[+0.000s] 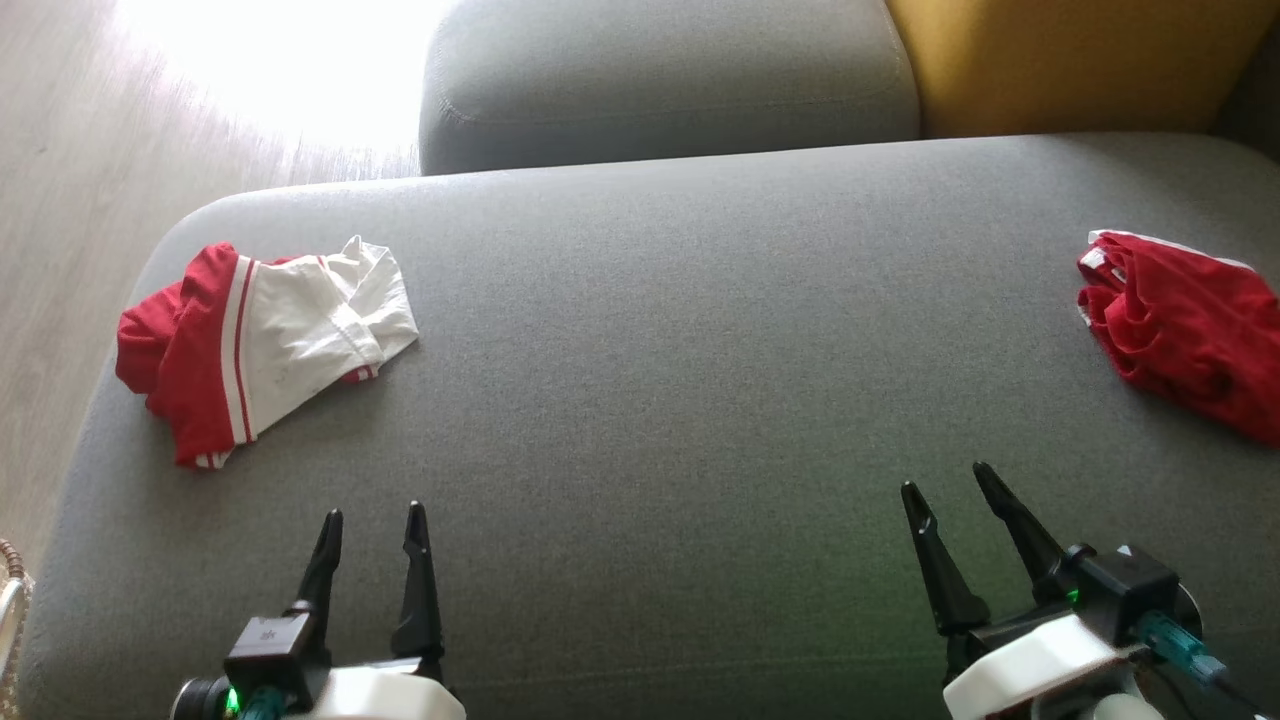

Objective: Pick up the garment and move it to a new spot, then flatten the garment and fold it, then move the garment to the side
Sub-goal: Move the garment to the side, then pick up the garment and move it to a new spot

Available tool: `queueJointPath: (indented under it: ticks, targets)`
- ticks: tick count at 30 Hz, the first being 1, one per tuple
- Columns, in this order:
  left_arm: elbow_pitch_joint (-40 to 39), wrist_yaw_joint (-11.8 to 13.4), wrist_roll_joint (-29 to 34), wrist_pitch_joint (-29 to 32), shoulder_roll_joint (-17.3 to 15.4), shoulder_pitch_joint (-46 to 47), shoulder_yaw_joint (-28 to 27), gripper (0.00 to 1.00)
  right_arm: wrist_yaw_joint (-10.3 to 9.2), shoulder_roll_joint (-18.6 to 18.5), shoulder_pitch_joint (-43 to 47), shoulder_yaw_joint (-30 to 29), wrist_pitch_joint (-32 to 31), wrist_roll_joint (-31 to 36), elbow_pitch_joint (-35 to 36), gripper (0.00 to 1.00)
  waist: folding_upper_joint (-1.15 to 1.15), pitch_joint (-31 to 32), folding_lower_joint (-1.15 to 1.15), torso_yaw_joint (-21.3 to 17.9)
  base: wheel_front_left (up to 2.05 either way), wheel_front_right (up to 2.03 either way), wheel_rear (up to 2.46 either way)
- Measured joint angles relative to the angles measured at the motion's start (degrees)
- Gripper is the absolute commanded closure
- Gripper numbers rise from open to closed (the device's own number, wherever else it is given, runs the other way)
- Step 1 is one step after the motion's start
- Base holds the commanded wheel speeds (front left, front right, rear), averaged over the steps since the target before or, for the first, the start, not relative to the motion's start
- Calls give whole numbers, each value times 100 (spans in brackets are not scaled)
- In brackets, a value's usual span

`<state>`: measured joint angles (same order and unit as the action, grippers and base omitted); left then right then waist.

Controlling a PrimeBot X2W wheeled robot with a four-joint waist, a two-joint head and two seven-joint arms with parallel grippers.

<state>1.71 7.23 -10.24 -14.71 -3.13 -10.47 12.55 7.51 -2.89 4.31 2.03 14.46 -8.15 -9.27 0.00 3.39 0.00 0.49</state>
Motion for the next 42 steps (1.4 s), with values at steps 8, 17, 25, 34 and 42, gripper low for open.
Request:
queueJointPath:
  ticks: [8,17,25,34,42]
  targets:
    - [48,0,-52,0,0,1,32,0,0,0,0,38,0,-15,-27,0,0,18,0,90,0,0,0]
    - [-15,35,-21,0,-1,7,136,0,0,0,-1,211,0,-34,-32,0,0,-22,1,548,0,0,0]
    - [-105,32,54,0,-4,4,137,0,0,2,3,323,0,-49,36,0,0,-10,1,1265,0,0,0]
    - [-172,7,136,0,-7,-19,89,0,0,3,4,407,0,-172,62,0,0,53,1,1978,0,0,0]
    - [-235,-1,209,0,-9,-142,-9,0,0,4,5,453,0,-202,67,0,0,43,0,2182,0,0,0]
